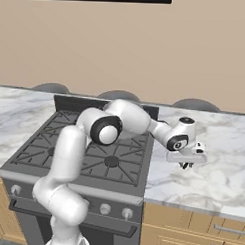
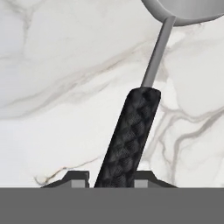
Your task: Put the onion and bell pepper in the pot. Retrieve the spatula and lightly stir the vegetables in the pot.
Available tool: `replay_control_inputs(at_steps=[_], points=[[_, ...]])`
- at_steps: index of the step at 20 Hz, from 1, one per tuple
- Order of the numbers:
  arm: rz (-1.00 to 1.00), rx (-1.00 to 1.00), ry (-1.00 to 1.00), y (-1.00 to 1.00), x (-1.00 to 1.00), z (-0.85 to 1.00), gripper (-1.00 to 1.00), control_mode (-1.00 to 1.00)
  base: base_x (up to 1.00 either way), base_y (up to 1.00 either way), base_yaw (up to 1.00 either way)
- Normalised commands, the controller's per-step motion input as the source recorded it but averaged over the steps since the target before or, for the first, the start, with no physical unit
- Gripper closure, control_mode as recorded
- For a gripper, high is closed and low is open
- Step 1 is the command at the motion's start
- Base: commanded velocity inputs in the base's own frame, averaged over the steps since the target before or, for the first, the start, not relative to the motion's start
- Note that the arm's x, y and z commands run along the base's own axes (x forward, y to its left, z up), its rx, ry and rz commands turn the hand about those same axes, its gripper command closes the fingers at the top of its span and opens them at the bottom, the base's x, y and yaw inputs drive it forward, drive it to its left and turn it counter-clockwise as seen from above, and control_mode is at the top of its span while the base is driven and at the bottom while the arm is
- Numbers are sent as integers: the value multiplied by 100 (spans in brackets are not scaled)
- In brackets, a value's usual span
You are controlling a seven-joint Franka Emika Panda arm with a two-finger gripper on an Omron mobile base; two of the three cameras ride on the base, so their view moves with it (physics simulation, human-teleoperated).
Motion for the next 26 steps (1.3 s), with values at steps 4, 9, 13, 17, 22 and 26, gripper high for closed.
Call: replay_control_inputs(at_steps=[4, 9, 13, 17, 22, 26], points=[[8, 1, -2, 2, -12, 48, 100, -100, 0, 0, 0], [22, -2, -18, 16, -14, 76, 100, -100, 0, 0, 0], [35, -15, -37, 28, -23, 75, 100, -100, 0, 0, 0], [46, -25, -53, 31, -23, 67, 100, -100, 0, 0, 0], [49, -30, -52, 36, -15, 70, 100, -100, 0, 0, 0], [33, -32, -33, 42, 0, 76, 100, -100, 0, 0, 0]])
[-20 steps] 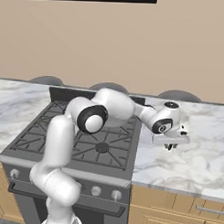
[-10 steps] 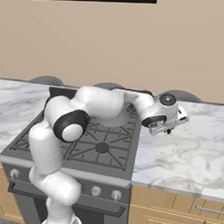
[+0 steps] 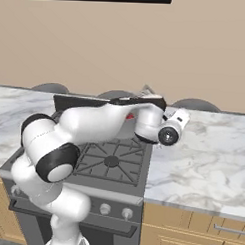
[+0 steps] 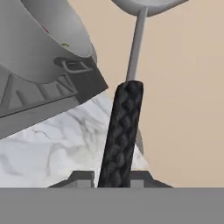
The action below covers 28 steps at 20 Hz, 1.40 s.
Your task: Put the onion and bell pepper in the pot. Retrieve the spatula and lightly stir the vegetables in the pot.
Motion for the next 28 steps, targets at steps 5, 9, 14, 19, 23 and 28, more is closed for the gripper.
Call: replay_control_inputs(at_steps=[5, 9, 14, 19, 23, 28], points=[[20, -39, -13, 32, 1, 79, 100, -100, 0, 0, 0], [12, -37, -2, 28, 13, 75, 100, -100, 0, 0, 0], [5, -25, -6, 17, 20, 73, 100, -100, 0, 0, 0], [6, -17, -7, 17, 26, 60, 100, -100, 0, 0, 0], [18, -32, -29, 23, 7, 16, 100, -100, 0, 0, 0], [18, -34, -44, 18, 4, 5, 100, -100, 0, 0, 0]])
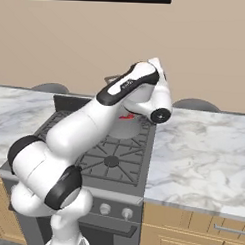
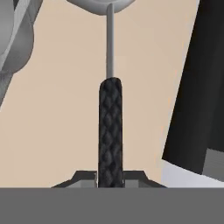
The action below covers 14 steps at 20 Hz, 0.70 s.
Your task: Put the onion and bell pepper in the pot. Retrieve the spatula and lightly stir the vegetables in the pot.
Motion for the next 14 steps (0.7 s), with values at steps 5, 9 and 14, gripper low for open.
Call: replay_control_inputs(at_steps=[5, 9, 14], points=[[5, -29, -27, 22, 22, 4, 100, -100, 0, 0, 0], [3, -46, -12, 21, 31, -3, 100, -100, 0, 0, 0], [-2, -46, 3, 24, 24, -11, 100, -100, 0, 0, 0]])
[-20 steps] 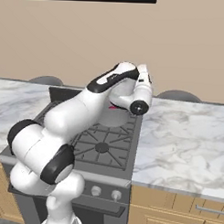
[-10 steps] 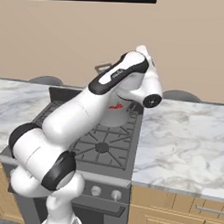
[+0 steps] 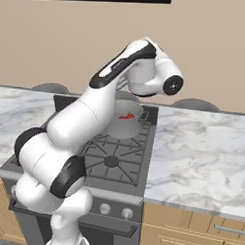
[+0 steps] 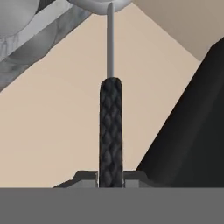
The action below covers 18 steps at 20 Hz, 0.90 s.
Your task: Put the onion and bell pepper in the pot. Retrieve the spatula and lightly stir the vegetables in the pot.
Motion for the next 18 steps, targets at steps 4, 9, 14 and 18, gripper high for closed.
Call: replay_control_inputs(at_steps=[4, 9, 14, 18], points=[[-38, 1, 40, 41, 5, -10, 100, -100, 0, 0, 0], [-40, 34, 20, 35, 0, 0, 100, -100, 0, 0, 0], [-42, 32, 18, 26, 4, 0, 100, -100, 0, 0, 0], [-44, 44, 29, 9, 1, 0, 100, -100, 0, 0, 0]])
